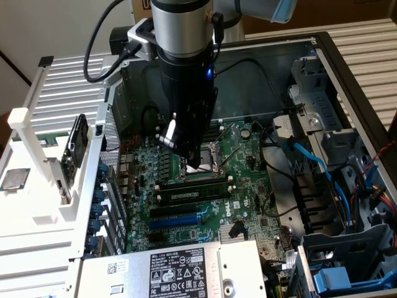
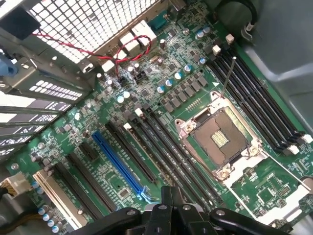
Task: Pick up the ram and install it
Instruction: 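Press down the ram until it locks into place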
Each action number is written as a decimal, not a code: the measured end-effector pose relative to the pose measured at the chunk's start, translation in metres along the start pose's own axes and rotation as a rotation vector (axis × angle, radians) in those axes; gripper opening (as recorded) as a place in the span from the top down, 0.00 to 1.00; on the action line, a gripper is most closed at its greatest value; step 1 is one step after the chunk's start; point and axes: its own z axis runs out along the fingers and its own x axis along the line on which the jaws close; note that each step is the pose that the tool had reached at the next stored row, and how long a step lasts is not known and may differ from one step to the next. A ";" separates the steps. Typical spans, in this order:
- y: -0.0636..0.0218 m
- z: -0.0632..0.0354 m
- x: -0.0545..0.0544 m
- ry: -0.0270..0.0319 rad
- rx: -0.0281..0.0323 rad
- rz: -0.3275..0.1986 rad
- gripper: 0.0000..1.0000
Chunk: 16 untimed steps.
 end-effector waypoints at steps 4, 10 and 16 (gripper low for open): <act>0.0000 0.0001 0.000 -0.0002 0.0001 0.058 0.90; 0.0000 0.0004 0.000 -0.0004 0.0003 0.145 0.90; 0.0001 0.0007 0.000 -0.0007 0.0005 0.232 0.90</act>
